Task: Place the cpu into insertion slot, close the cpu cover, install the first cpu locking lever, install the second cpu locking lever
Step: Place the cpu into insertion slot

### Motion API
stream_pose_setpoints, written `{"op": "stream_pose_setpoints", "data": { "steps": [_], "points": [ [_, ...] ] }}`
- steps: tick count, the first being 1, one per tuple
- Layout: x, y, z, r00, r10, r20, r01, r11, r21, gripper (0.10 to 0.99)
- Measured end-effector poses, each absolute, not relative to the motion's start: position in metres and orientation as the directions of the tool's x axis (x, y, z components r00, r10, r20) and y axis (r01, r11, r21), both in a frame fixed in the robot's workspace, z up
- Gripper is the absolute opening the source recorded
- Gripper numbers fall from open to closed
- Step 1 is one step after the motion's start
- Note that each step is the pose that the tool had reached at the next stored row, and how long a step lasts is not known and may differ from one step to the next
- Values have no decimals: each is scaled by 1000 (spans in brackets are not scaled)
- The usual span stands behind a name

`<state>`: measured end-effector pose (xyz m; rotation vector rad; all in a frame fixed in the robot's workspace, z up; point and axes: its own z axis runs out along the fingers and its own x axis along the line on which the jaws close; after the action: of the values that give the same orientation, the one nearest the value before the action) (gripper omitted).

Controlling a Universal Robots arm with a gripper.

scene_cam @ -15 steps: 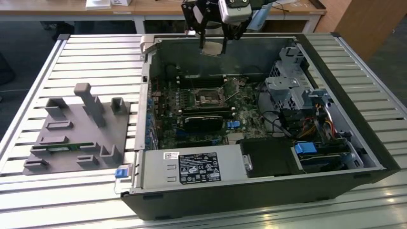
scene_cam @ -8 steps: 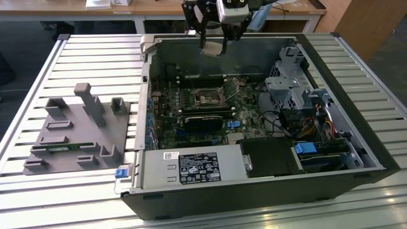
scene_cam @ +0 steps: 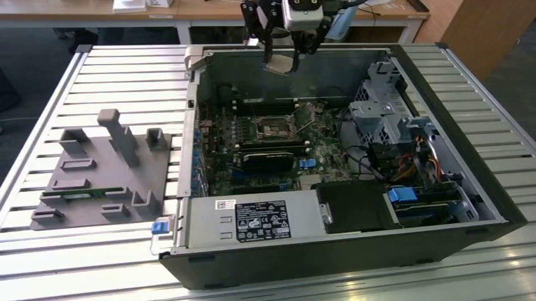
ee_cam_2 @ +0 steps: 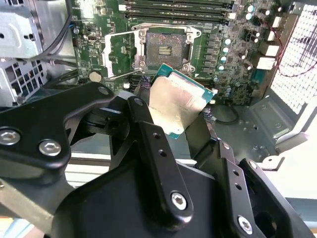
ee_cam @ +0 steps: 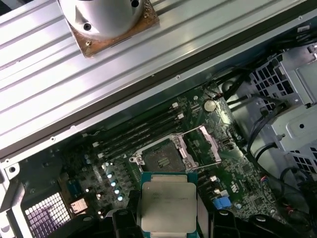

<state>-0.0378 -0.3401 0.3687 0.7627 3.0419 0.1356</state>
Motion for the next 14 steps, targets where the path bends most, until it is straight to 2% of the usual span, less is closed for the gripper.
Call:
{"op": "stream_pose_setpoints", "data": {
  "steps": [14],
  "points": [
    [-38,-340,368,-806,592,18,591,803,83,533]
  ]
}}
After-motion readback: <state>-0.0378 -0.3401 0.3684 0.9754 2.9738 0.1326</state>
